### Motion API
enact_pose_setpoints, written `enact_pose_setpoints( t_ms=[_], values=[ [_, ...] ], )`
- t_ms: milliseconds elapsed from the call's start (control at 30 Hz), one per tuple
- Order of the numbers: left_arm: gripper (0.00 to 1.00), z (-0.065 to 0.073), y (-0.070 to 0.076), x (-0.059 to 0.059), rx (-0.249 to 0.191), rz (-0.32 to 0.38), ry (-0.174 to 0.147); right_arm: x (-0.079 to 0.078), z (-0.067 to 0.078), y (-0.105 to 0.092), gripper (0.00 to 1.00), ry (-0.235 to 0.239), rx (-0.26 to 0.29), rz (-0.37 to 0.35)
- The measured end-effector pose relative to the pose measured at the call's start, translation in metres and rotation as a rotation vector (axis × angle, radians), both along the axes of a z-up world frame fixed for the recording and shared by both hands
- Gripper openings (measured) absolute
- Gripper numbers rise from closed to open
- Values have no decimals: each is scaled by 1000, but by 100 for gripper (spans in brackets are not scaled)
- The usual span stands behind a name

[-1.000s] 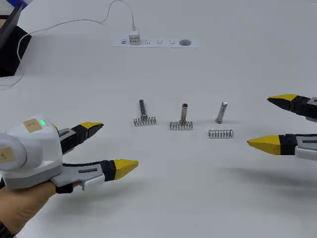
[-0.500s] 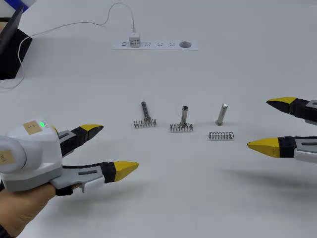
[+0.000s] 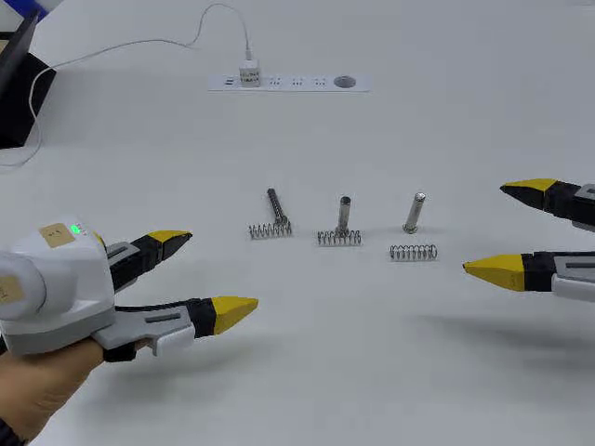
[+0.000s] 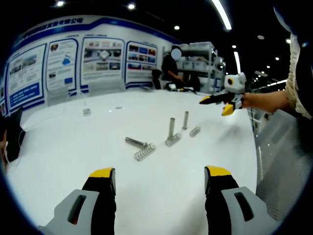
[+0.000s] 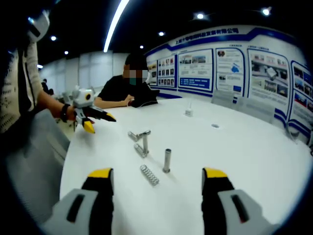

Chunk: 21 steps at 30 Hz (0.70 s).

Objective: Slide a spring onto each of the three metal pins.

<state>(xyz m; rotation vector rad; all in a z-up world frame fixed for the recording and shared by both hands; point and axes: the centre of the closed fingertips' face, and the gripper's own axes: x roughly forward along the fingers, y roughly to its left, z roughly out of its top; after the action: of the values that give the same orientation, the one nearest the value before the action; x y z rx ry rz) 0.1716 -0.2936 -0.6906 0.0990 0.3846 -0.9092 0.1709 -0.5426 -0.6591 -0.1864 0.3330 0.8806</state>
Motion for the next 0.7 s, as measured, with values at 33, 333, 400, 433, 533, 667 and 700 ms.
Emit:
enact_pose_setpoints(
  t_ms=[33,333,400,433,533,667,700],
  values=[
    [75,0,0,0,0,0,0,0,0,0,75,0,-1,0],
    [75,0,0,0,-2,4,3,0,0,0,75,1,2,-3],
    [75,0,0,0,-4,6,3,0,0,0,75,2,4,-3],
    [75,0,1,0,-4,8,4,0,0,0,75,1,4,-3],
    [75,0,1,0,-5,10,2,0,0,1,75,3,4,-2],
    [74,2,2,2,-1,11,1,1,0,0,75,1,7,-4],
    [74,3,2,4,2,12,-2,1,1,0,75,-1,8,-5]
  ],
)
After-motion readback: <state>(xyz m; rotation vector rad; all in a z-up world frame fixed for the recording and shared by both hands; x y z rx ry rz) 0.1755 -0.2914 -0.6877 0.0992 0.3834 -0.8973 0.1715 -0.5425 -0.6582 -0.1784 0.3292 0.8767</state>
